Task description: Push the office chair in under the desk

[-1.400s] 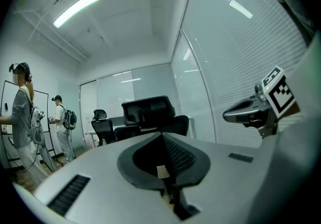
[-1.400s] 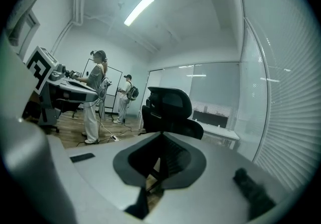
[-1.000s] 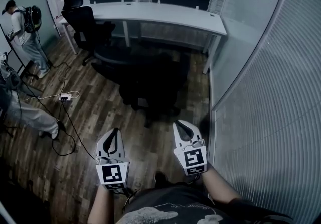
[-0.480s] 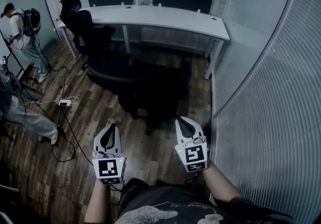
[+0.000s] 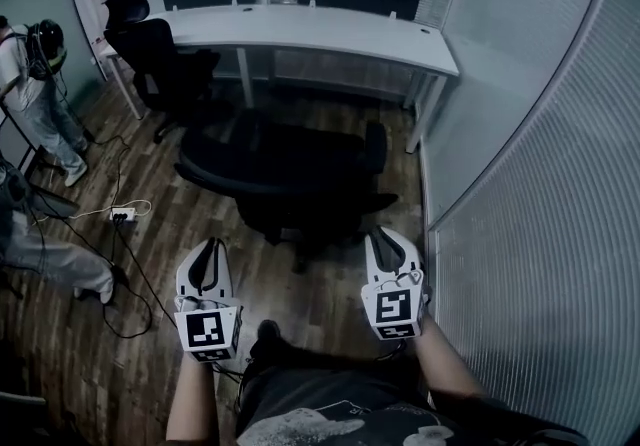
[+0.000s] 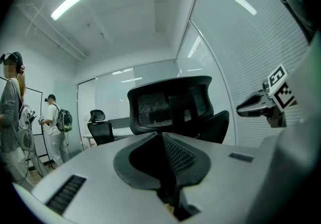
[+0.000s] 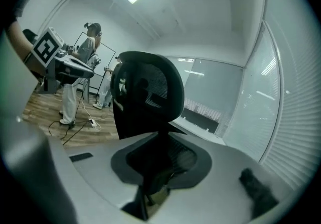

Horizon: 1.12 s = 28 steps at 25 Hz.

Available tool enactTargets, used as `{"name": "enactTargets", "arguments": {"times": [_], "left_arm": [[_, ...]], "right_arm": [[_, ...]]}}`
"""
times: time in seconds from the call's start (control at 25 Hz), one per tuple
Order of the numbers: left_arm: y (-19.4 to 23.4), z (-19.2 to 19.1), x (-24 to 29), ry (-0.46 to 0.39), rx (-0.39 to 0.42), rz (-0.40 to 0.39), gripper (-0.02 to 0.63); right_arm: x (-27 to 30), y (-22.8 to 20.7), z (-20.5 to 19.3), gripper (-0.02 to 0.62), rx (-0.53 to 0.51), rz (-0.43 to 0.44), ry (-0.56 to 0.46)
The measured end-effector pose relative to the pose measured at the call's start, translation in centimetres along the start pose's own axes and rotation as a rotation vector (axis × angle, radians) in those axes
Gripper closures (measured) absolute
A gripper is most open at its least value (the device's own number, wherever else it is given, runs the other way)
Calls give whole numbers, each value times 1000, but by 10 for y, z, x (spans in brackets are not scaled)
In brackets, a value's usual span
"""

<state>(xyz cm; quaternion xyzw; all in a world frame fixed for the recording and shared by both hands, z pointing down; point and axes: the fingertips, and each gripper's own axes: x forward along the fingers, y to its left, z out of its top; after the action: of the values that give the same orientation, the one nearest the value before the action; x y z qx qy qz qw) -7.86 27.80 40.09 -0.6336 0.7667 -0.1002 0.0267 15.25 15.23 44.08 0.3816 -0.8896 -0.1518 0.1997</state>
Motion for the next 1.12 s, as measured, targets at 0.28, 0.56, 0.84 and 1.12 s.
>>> {"name": "enactTargets", "arguments": {"times": [0.28, 0.56, 0.84, 1.12], "left_arm": [[54, -27, 66, 46, 234, -36, 432], [89, -55, 108, 118, 473, -70, 311], [87, -68, 140, 81, 725, -138, 277], [85, -81, 162, 84, 870, -154, 276]], "right_arm": [[41, -9, -4, 397, -156, -70, 106], [69, -8, -7, 314, -286, -119, 173], [86, -8, -7, 299, -442, -187, 240], [99, -15, -18, 299, -551, -260, 330]]}}
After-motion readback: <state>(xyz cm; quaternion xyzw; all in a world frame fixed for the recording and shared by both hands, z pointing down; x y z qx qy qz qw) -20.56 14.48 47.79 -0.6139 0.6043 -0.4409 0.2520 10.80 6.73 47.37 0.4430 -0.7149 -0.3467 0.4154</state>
